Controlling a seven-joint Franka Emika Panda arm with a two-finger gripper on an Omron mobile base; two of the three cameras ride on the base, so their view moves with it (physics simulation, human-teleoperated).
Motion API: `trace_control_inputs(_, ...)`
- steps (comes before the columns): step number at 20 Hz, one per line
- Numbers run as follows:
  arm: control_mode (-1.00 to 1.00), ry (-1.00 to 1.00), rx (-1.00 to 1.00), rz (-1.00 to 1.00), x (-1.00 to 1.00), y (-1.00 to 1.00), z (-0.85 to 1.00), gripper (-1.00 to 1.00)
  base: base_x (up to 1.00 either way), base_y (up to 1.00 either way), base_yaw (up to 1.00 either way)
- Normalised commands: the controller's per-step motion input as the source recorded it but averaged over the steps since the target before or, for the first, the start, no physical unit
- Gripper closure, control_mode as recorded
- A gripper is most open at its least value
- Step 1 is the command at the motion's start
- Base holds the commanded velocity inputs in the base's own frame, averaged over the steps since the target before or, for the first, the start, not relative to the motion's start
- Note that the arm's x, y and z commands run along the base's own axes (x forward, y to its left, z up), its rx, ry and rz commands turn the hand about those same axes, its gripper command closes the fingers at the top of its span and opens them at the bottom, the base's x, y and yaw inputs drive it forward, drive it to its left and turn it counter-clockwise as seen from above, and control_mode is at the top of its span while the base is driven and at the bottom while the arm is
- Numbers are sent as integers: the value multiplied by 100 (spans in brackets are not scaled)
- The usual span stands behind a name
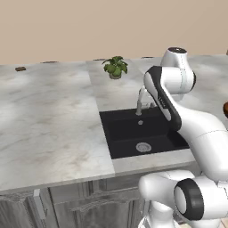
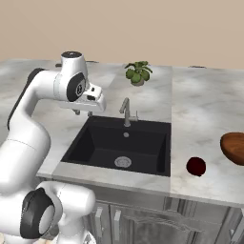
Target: Pick the mug and place it in the sink. Pick the bowl and place it in the open cabinet and then close the cabinet.
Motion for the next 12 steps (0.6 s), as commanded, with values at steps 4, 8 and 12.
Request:
trace_control_inputs(4,-100,0,0,0,-14,-8,0,-100,0,0,0)
trace_control_inputs(8,-100,0,-1,1,-28,-19,0,-100,0,0,0)
trace_control_inputs(12,-100,0,-3,2,-33,-16,0,-100,0,0,0)
